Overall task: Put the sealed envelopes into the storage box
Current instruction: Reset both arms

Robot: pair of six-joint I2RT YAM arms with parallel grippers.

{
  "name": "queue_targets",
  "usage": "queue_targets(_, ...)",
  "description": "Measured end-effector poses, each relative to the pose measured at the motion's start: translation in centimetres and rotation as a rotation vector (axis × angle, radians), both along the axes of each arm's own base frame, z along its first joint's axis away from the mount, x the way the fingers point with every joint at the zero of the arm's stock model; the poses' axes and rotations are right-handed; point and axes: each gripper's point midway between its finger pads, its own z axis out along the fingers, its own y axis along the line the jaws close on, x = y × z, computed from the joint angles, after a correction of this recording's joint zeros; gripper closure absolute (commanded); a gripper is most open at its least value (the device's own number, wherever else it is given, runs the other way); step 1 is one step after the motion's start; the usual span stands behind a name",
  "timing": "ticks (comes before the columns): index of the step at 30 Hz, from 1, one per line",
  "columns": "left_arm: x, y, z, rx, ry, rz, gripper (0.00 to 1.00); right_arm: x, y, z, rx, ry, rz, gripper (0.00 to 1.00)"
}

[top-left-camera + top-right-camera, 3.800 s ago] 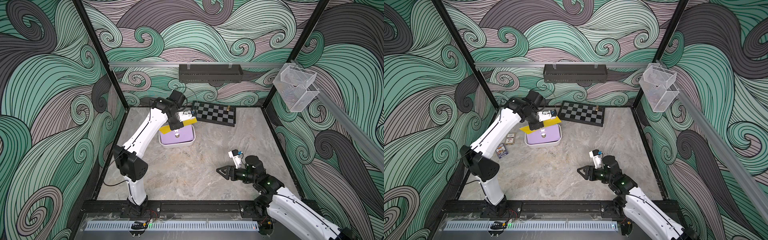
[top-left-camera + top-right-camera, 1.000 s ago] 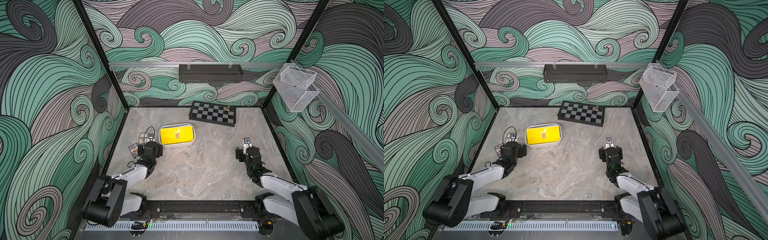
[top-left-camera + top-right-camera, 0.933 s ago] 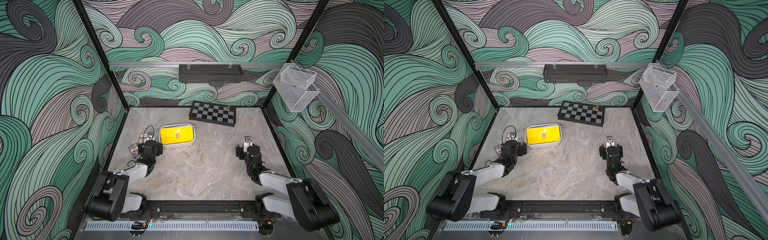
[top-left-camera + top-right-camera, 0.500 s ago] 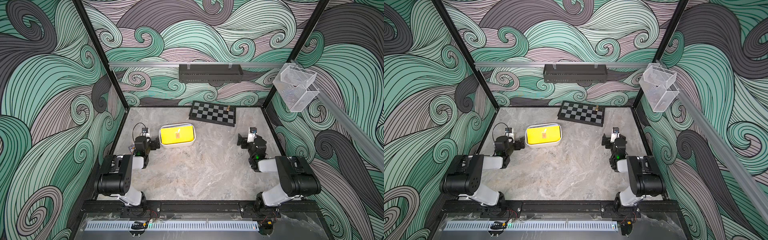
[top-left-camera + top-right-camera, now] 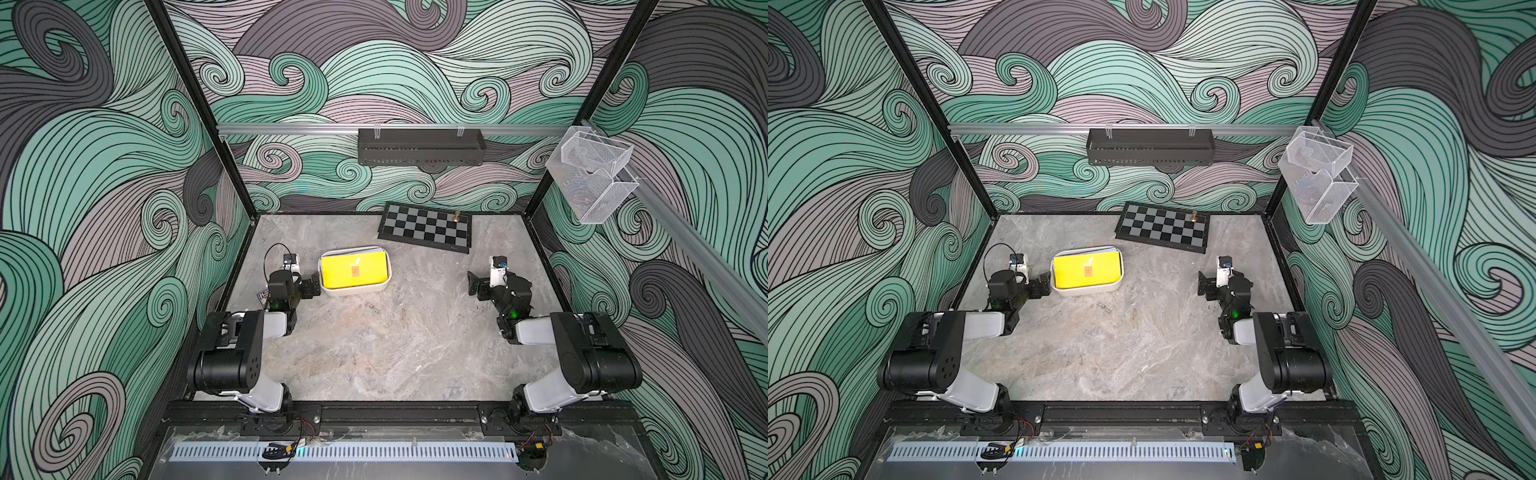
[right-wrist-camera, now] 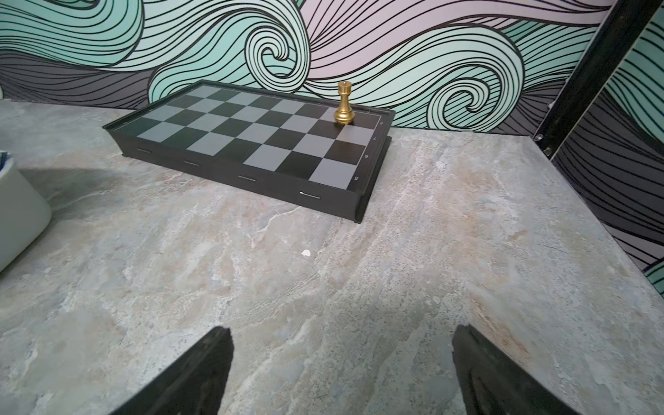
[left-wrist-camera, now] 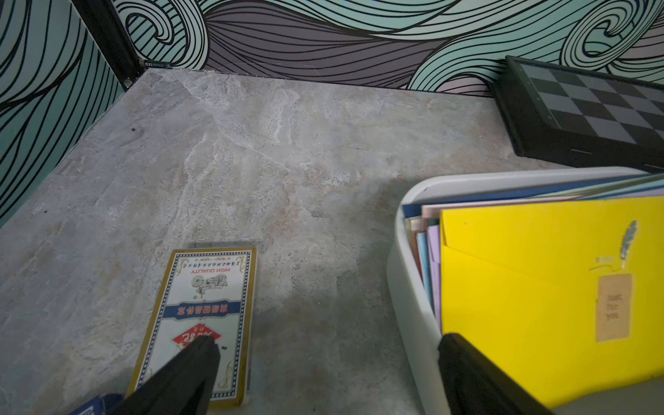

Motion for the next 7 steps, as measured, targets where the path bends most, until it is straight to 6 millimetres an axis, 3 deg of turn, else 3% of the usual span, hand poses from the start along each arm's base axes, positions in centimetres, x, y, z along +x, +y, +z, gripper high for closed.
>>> queue_targets(7, 0.00, 0.01, 0.01, -0.001, 0.000, 0.001, 0.01, 0.11, 0.38, -0.12, 0.001, 0.013, 0.023, 0.01)
